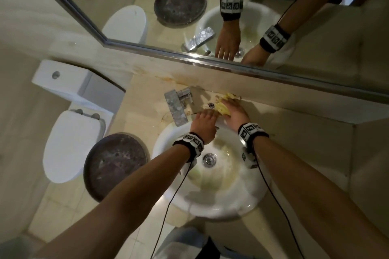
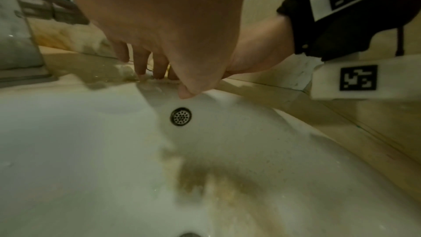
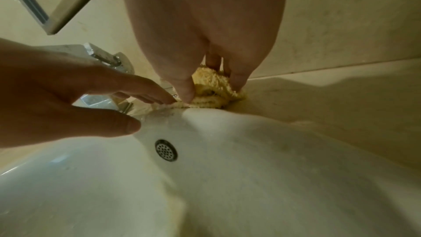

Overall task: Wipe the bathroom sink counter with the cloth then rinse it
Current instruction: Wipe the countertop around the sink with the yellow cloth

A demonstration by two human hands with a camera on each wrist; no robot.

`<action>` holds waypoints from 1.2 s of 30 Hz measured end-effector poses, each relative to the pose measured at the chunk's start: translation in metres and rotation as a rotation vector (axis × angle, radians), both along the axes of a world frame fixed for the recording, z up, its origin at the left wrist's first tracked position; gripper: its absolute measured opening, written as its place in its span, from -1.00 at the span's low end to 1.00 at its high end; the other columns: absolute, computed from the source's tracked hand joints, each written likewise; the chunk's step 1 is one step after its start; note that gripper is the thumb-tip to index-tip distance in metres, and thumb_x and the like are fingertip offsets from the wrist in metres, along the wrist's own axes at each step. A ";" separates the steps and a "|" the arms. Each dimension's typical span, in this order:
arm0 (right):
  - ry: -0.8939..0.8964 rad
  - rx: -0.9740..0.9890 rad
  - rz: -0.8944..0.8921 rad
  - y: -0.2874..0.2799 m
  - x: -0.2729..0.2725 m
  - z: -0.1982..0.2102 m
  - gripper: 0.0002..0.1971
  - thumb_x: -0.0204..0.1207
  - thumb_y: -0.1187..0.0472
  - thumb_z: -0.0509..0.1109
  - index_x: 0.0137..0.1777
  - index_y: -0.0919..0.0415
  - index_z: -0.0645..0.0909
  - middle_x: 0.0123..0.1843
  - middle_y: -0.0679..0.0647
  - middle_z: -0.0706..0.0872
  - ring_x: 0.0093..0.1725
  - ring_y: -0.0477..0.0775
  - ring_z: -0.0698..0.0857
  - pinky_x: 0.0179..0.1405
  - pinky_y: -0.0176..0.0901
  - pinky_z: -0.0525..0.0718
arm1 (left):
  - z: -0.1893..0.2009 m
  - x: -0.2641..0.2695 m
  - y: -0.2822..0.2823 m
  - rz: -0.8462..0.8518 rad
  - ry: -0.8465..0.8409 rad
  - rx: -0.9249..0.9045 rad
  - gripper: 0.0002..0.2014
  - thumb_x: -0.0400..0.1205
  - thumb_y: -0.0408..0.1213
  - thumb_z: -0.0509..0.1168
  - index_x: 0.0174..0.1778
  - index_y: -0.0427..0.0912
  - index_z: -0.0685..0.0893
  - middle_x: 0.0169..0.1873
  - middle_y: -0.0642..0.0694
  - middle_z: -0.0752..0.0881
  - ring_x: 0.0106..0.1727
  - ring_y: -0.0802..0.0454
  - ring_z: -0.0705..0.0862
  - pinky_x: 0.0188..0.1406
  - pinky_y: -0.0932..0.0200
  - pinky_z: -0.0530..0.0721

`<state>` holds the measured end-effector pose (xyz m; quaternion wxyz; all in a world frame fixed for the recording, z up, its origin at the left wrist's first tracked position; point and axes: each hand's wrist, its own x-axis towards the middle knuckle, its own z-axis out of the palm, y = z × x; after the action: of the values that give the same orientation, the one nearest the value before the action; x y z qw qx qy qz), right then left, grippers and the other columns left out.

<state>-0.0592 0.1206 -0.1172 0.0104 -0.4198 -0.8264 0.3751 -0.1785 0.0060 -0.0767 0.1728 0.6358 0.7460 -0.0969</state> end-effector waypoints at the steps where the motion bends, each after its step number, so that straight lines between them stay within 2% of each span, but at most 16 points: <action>1: -0.004 -0.004 0.001 0.000 -0.006 -0.003 -0.32 0.61 0.38 0.37 0.70 -0.01 0.33 0.76 0.06 0.26 0.73 0.12 0.23 0.69 -0.14 0.16 | -0.002 -0.004 -0.002 0.001 0.008 0.003 -0.34 0.67 -0.12 0.21 0.71 -0.13 0.19 0.69 -0.16 0.25 0.71 -0.18 0.16 0.66 -0.11 0.15; 4: -0.011 -0.020 -0.006 -0.002 -0.019 -0.006 -0.33 0.62 0.33 0.36 0.70 -0.04 0.33 0.76 0.06 0.26 0.73 0.12 0.23 0.71 -0.09 0.20 | -0.005 -0.012 -0.008 0.013 0.005 0.008 -0.31 0.69 -0.14 0.20 0.73 -0.16 0.11 0.71 -0.17 0.18 0.74 -0.20 0.03 0.70 -0.14 0.04; 8: -0.028 -0.008 0.046 -0.002 -0.032 -0.007 -0.35 0.63 0.29 0.36 0.70 -0.08 0.33 0.75 0.05 0.28 0.72 0.12 0.25 0.70 -0.03 0.25 | -0.006 -0.019 -0.011 0.062 -0.036 0.015 -0.30 0.68 -0.23 0.17 0.74 -0.20 0.06 0.72 -0.21 0.13 0.75 -0.18 -0.03 0.70 -0.13 -0.07; 12: -0.011 0.002 0.098 -0.002 -0.052 -0.004 -0.33 0.61 0.35 0.37 0.68 -0.06 0.36 0.74 0.08 0.30 0.71 0.16 0.28 0.69 0.03 0.28 | -0.006 -0.021 -0.016 0.120 -0.039 0.043 -0.30 0.64 -0.24 0.23 0.71 -0.26 0.14 0.69 -0.24 0.16 0.73 -0.20 0.00 0.69 -0.11 -0.03; 15: -0.026 0.028 0.169 -0.002 -0.068 -0.002 -0.32 0.58 0.37 0.41 0.69 0.03 0.36 0.75 0.13 0.29 0.71 0.19 0.27 0.69 0.02 0.27 | -0.008 -0.021 -0.018 0.172 -0.009 0.024 -0.28 0.62 -0.17 0.26 0.68 -0.31 0.18 0.68 -0.30 0.16 0.73 -0.26 0.01 0.70 -0.22 0.04; 18: -0.052 0.058 0.209 -0.001 -0.079 0.002 -0.32 0.55 0.34 0.46 0.66 0.07 0.38 0.72 0.14 0.32 0.66 0.25 0.32 0.63 0.01 0.34 | -0.013 -0.023 -0.024 0.195 0.027 -0.021 -0.25 0.65 -0.11 0.22 0.70 -0.33 0.11 0.71 -0.34 0.05 0.74 -0.31 -0.09 0.64 -0.37 0.03; 22: -0.093 0.081 0.213 -0.002 -0.084 0.008 -0.17 0.50 0.37 0.50 0.71 -0.04 0.25 0.71 0.11 0.30 0.62 0.26 0.35 0.59 0.09 0.41 | -0.016 -0.022 -0.029 0.194 0.057 -0.039 -0.26 0.69 -0.08 0.16 0.72 -0.29 0.05 0.72 -0.33 -0.02 0.74 -0.32 -0.13 0.63 -0.38 -0.01; 24: -0.099 0.045 0.158 0.000 -0.088 0.007 -0.20 0.48 0.37 0.52 0.67 -0.07 0.33 0.68 0.10 0.35 0.60 0.23 0.38 0.58 0.04 0.43 | -0.014 -0.022 -0.030 0.208 0.057 -0.034 -0.26 0.69 -0.06 0.15 0.74 -0.26 0.03 0.72 -0.32 -0.02 0.74 -0.30 -0.10 0.63 -0.39 0.00; 26: -0.061 0.014 0.063 0.001 -0.090 0.008 -0.34 0.43 0.37 0.53 0.50 -0.07 0.53 0.59 0.08 0.48 0.53 0.20 0.49 0.52 -0.04 0.50 | -0.012 -0.022 -0.032 0.223 0.032 -0.034 -0.25 0.69 -0.07 0.16 0.74 -0.25 0.02 0.72 -0.32 -0.01 0.73 -0.31 -0.05 0.63 -0.38 0.03; 29: 0.134 -0.091 -0.163 -0.006 -0.085 0.016 -0.56 0.35 0.40 0.60 0.16 0.03 0.63 0.26 0.05 0.68 0.21 0.13 0.69 0.17 -0.16 0.68 | -0.009 -0.021 -0.036 0.256 -0.029 -0.022 -0.23 0.65 -0.11 0.20 0.73 -0.24 0.04 0.71 -0.33 0.03 0.70 -0.36 0.06 0.63 -0.34 0.17; 31: 0.258 -0.195 -0.299 -0.015 -0.076 0.026 -0.62 0.34 0.44 0.60 0.08 0.11 0.61 0.09 0.02 0.71 0.03 0.08 0.70 -0.10 -0.29 0.62 | -0.007 -0.020 -0.039 0.272 -0.068 -0.010 -0.22 0.64 -0.11 0.20 0.74 -0.23 0.01 0.72 -0.33 -0.02 0.71 -0.36 0.04 0.65 -0.30 0.19; 32: 0.303 -0.247 -0.360 -0.018 -0.070 0.031 -0.63 0.35 0.44 0.59 0.08 0.13 0.61 0.06 0.01 0.71 0.00 0.06 0.70 -0.16 -0.33 0.59 | -0.007 -0.019 -0.041 0.278 -0.091 0.000 -0.21 0.65 -0.12 0.20 0.74 -0.21 -0.03 0.73 -0.31 -0.06 0.72 -0.34 0.00 0.67 -0.26 0.15; 34: 0.386 -0.371 -0.475 -0.025 -0.058 0.041 -0.63 0.39 0.42 0.56 0.11 0.09 0.61 0.07 -0.03 0.73 0.02 0.05 0.72 -0.13 -0.30 0.64 | -0.005 -0.015 -0.044 0.291 -0.164 0.037 -0.19 0.66 -0.15 0.21 0.75 -0.17 -0.11 0.74 -0.26 -0.13 0.74 -0.27 -0.07 0.70 -0.21 0.10; 36: 0.485 -0.527 -0.573 -0.029 -0.044 0.053 -0.62 0.44 0.43 0.52 0.15 0.02 0.60 0.07 -0.06 0.74 0.06 0.07 0.75 0.00 -0.10 0.75 | 0.001 -0.010 -0.045 0.287 -0.235 0.089 -0.18 0.66 -0.17 0.22 0.75 -0.13 -0.14 0.74 -0.22 -0.15 0.75 -0.23 -0.07 0.69 -0.19 0.16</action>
<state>-0.1037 0.0913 -0.0646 0.1999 -0.5199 -0.5270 0.6418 -0.1885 -0.0392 -0.0757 0.2425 0.5367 0.8074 0.0368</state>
